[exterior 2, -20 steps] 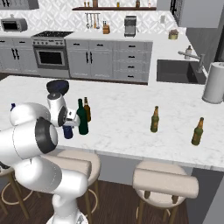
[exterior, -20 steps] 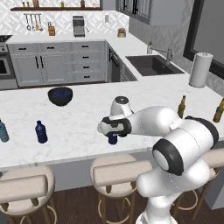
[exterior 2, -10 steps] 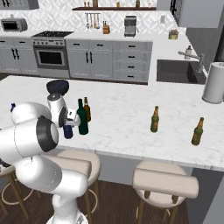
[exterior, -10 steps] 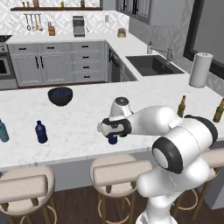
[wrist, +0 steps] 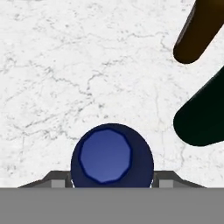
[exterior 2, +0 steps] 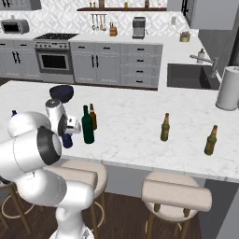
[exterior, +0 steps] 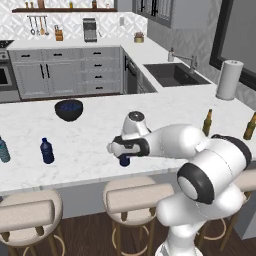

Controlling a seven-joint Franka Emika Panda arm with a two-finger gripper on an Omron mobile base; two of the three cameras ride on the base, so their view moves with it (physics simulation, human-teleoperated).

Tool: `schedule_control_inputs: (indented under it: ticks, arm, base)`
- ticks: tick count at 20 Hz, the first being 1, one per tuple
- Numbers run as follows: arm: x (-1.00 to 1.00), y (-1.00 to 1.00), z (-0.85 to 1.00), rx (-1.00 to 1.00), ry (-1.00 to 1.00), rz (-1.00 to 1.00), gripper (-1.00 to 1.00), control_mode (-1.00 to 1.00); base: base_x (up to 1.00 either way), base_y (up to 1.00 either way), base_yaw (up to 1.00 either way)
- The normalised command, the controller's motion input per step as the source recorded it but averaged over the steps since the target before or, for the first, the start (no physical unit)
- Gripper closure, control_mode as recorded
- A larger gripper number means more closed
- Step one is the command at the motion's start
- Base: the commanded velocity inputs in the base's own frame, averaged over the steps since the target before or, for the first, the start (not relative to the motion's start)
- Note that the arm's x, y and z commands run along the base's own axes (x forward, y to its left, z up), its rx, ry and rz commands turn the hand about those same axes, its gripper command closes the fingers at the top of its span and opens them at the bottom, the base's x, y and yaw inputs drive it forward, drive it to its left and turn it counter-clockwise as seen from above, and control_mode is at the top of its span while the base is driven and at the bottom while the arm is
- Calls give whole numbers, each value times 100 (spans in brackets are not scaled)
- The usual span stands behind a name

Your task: Move the plastic bottles in the middle to the plastics group, and the glass bottles in the middle to the glass group.

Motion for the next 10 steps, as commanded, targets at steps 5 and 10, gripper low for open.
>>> schedule_control_inputs:
  ticks: [5,10]
  arm:
    - [-13,92,15,0,0,39,100,-100]
    - [6,96,29,0,0,33,100,-100]
  base:
    - [0,0,0]
    - [0,0,0]
